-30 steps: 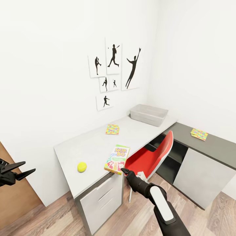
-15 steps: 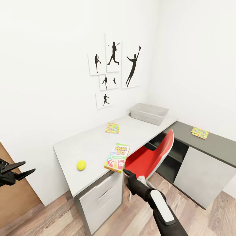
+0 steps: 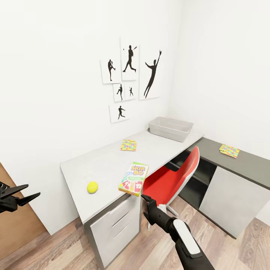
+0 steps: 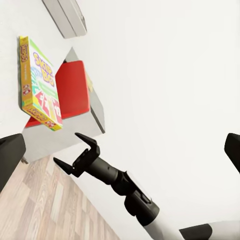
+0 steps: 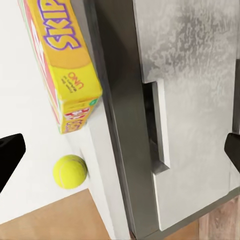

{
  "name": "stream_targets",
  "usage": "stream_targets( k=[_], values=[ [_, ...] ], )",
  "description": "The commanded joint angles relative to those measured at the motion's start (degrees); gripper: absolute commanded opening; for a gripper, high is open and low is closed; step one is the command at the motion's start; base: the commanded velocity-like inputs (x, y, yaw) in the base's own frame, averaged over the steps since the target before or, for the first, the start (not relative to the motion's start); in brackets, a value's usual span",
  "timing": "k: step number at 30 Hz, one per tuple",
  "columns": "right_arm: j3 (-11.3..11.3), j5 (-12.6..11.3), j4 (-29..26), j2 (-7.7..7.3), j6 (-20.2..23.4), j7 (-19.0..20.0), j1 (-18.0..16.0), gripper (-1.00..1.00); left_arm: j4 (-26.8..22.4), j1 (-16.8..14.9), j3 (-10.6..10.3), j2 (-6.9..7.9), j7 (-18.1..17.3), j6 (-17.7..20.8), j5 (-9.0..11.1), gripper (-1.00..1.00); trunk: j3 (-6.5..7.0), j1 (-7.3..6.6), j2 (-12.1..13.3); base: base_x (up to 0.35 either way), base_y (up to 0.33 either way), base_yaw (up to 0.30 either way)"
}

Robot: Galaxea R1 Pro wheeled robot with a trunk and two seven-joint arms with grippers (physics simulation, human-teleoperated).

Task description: Put all the toys in the child's room - the three board games (two on the bed and one on the table), the two jigsaw puzzles on the table, and the tennis ball on the table - inside the toy box on the table in the child's room.

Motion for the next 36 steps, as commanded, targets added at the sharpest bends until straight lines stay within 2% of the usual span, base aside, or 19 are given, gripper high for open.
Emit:
stream_targets(
  k=[1, 17, 25, 36],
  values=[
    [0.03, -0.58, -0.08, 0.02, 0.07, -0.55, -0.03, 1.00, 0.05, -0.10, -0.36, 0.09, -0.30, 0.52, 0.36, 1.00, -0.06, 0.00, -0.04, 0.000, 0.000, 0.000],
    [0.58, -0.27, -0.02, 0.00, 0.08, 0.93, -0.03, 1.00, 0.06, -0.10, -0.32, -0.04, -0.44, 0.08, 0.22, 1.00, -0.06, 0.00, -0.04, 0.019, 0.008, 0.000],
    [0.58, -0.22, 0.00, -0.02, 0.08, 4.44, -0.03, 1.00, 0.04, -0.10, -0.31, -0.05, -0.42, 0.04, 0.22, 1.00, -0.06, 0.00, -0.04, 0.046, 0.027, 0.000],
    [0.28, -0.30, 0.07, -0.09, 0.08, 5.28, -0.03, 1.00, 0.06, -0.10, -0.31, -0.05, -0.42, 0.06, 0.22, 1.00, -0.06, 0.00, -0.04, 0.002, 0.001, 0.000]
  ],
)
